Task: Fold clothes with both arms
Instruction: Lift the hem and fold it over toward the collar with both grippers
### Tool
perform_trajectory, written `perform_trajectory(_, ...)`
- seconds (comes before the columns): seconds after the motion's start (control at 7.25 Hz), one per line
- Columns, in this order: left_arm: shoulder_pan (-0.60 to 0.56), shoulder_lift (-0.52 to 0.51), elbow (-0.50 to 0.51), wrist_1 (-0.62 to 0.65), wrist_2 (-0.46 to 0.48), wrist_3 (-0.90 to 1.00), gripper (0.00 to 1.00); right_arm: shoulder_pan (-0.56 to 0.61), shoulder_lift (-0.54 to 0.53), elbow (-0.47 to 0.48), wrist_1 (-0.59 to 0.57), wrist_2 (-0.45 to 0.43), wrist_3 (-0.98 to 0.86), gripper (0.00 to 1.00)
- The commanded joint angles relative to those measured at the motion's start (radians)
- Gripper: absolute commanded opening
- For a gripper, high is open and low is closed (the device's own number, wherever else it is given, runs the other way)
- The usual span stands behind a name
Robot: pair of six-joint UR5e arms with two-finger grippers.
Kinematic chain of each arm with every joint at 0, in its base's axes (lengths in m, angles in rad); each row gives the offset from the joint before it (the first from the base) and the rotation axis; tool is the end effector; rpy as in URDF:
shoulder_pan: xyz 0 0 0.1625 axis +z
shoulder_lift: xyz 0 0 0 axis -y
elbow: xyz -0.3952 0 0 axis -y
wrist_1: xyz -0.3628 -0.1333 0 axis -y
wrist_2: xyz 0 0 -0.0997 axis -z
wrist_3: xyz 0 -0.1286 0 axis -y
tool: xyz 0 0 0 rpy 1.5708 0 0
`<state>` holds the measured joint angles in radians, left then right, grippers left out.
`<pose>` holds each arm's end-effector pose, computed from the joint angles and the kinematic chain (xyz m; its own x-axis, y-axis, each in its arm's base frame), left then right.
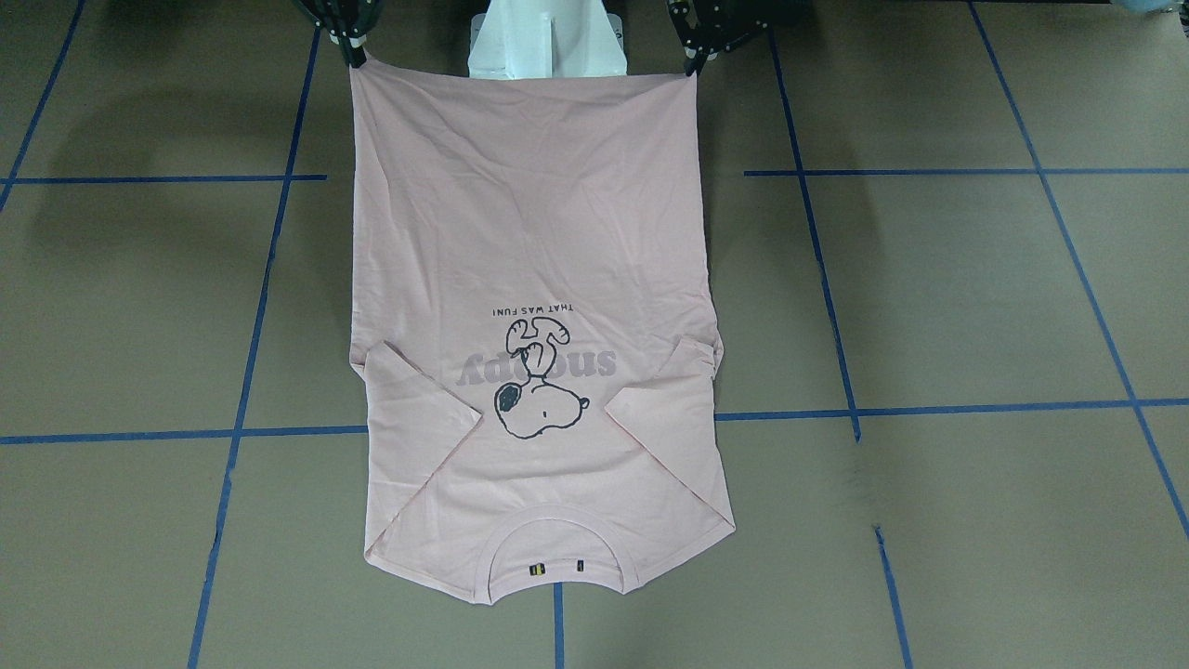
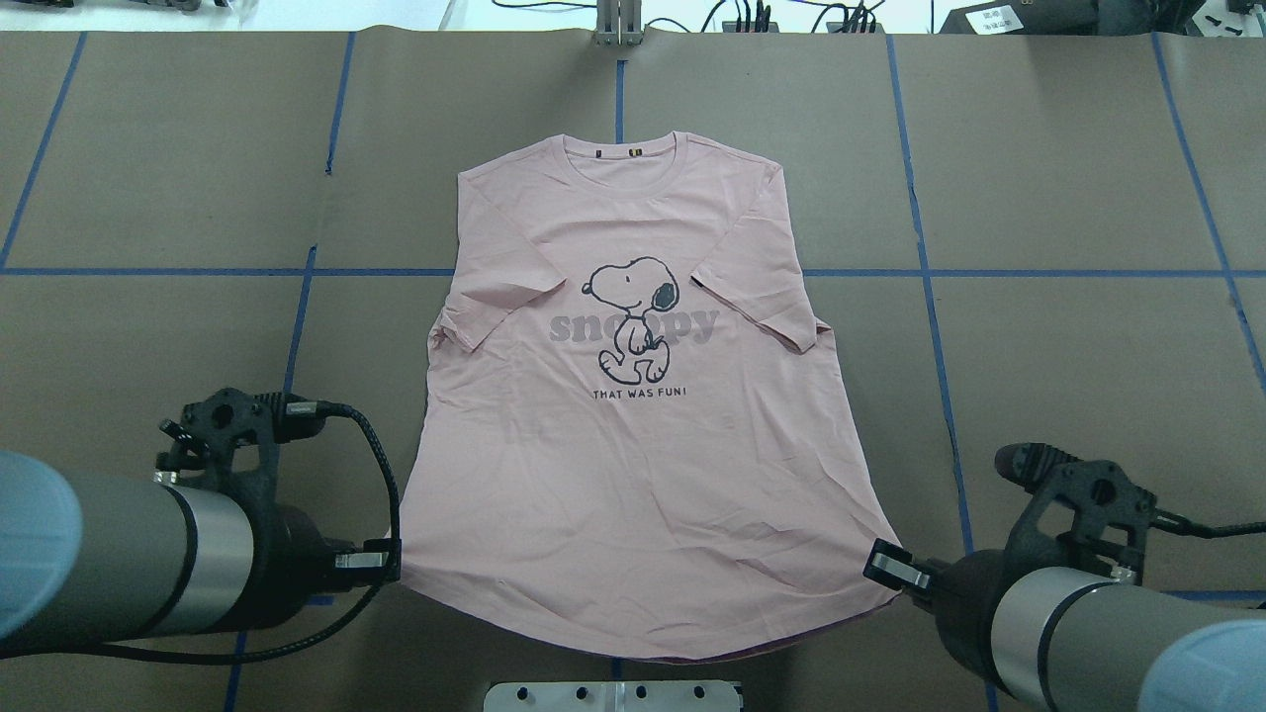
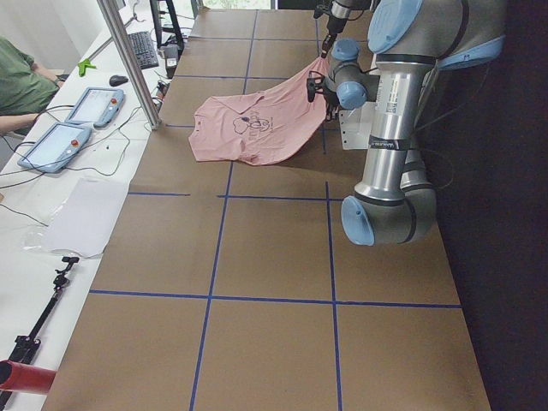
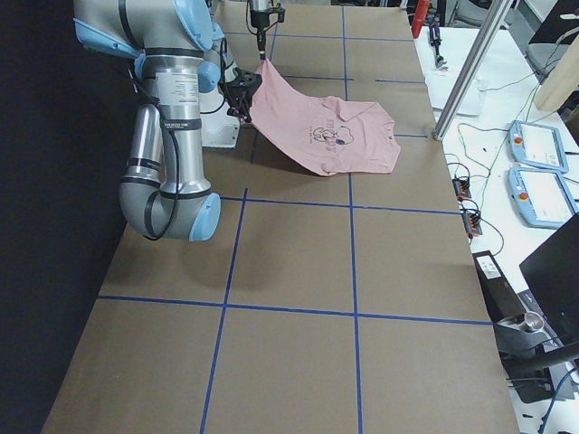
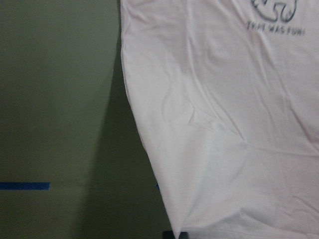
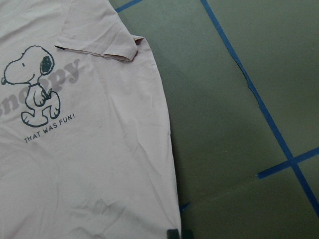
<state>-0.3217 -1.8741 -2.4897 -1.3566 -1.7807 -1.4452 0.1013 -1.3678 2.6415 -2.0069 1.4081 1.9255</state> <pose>0.3473 -0.2280 0.1815 0.5200 -0.0442 -0.8530 0.0775 0.9970 -0.0043 -0.3295 -0.1884 0.2135 0.5481 0.4002 0.7344 -0.4371 0.8857 -0.1564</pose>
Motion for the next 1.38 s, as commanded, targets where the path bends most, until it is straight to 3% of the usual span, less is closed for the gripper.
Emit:
perform_trajectory(0.0,-0.11,-0.111,0.033,0.128,-0.023,0.147,0.0,0.113,0.178,-0.053,-0.111,0.046,-0.157,0.0)
perform_trajectory(0.14,-0.222,-0.147,0.116,0.128,-0.028,0.257,0.0,0.236,0.231,-0.151,-0.099,0.083,-0.256,0.0)
perform_trajectory(0.28,-0.306,-0.181,0.217,0.114,-0.045,0.331,0.0,0.384,0.293,-0.27,-0.086,0.182,-0.376,0.0)
perform_trajectory(0.69,-0.443,-0.302,0.545,-0.063,-0.045,0.406,0.0,0.624,0.315,-0.651,0.263,0.294,-0.538,0.0)
perform_trajectory(1.24,-0.513,-0.437,1.011,-0.387,-0.037,0.474,0.0,0.716,0.488,-1.143,0.546,0.298,-0.602,0.0)
